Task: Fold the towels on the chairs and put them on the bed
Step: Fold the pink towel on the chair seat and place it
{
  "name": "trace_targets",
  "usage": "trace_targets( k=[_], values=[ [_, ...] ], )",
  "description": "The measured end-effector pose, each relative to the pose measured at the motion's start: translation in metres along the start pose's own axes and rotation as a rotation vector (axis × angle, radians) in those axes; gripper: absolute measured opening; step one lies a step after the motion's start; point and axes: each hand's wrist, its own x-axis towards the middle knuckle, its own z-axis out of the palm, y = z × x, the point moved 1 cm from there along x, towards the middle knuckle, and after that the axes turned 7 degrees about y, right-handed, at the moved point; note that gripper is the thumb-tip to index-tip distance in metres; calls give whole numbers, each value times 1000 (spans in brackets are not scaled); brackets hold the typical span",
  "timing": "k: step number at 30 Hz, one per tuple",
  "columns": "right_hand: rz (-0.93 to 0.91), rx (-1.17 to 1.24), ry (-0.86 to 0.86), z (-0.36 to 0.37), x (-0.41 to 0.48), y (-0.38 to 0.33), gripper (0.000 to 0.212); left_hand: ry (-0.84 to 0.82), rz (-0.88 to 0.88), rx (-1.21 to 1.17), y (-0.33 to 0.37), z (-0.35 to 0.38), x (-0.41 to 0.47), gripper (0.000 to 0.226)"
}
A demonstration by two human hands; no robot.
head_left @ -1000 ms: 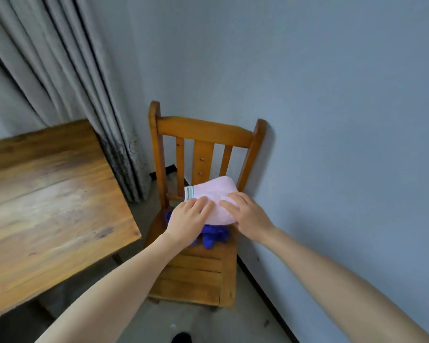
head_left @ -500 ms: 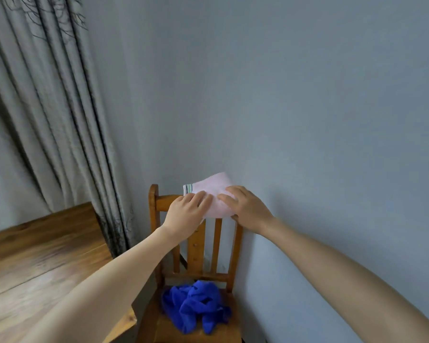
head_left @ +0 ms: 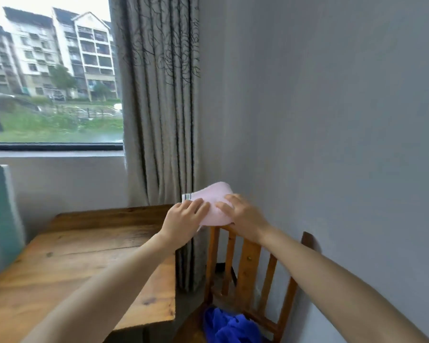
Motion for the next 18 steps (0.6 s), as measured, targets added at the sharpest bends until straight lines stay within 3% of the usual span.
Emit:
trace_targets(
  k=[5,9,14,16,18],
  values=[
    [-255,232,71,17,29,-56,73,-62,-220,230,-1,-71,-53,35],
    [-516,285,98,27,48,-135,81,-235,-421,441,12,-150,-113,65],
    [-693,660,121,9,57,-261,67,-350,-587,680,37,-269,-175,75],
    [-764,713,170,-6,59,-305,53,-367,-632,783,47,-311,-198,66],
    [-837,756,182,-20,61,-344,59,-392,-664,874,60,-346,-220,47]
  ],
)
